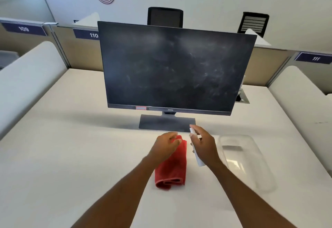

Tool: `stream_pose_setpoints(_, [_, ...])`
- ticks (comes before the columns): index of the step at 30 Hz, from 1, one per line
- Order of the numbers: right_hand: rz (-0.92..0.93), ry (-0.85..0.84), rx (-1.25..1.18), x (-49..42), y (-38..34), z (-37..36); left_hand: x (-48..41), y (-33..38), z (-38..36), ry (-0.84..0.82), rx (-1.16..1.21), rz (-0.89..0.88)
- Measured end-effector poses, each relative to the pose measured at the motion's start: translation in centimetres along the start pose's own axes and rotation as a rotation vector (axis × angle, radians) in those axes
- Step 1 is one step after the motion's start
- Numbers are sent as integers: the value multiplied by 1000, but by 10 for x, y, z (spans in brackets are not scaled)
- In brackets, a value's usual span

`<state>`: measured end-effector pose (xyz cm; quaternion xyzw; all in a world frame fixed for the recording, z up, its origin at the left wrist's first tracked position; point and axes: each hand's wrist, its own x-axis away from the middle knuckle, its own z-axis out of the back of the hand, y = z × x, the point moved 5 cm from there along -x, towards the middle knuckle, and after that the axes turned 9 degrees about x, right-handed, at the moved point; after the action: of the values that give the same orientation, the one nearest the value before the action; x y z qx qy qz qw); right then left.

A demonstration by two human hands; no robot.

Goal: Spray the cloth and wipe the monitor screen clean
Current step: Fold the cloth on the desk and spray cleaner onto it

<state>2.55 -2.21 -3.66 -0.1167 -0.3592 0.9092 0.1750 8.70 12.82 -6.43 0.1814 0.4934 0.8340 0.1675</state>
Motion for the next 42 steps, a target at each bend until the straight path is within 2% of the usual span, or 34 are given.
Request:
stream_pose_setpoints(2, [45,6,77,9,2,-7,8,-26,14,43,-4,-12])
stream_pose_setpoints(5, [109,-16,214,21,-1,-21,19,-68,9,-145,-268,63])
stream_pose_setpoints(7, [119,-38,245,28,-3,-27,25,-89,2,-202,-402,91])
stream_pose_setpoints(13, [135,-115,350,39,-15,-50,19,-105,-12,-237,-507,80])
stream_pose_setpoints(24, [123,-124,397,44,-7,-66,22,-113,-22,-185,-545,36])
stream_pose_setpoints(33, [73,24,322,27,-7,-49,20,-113,-23,-188,-536,50])
stream_pose_setpoints(42, [156,-39,279,23,-15,-52,21,-111,-22,-176,-545,54])
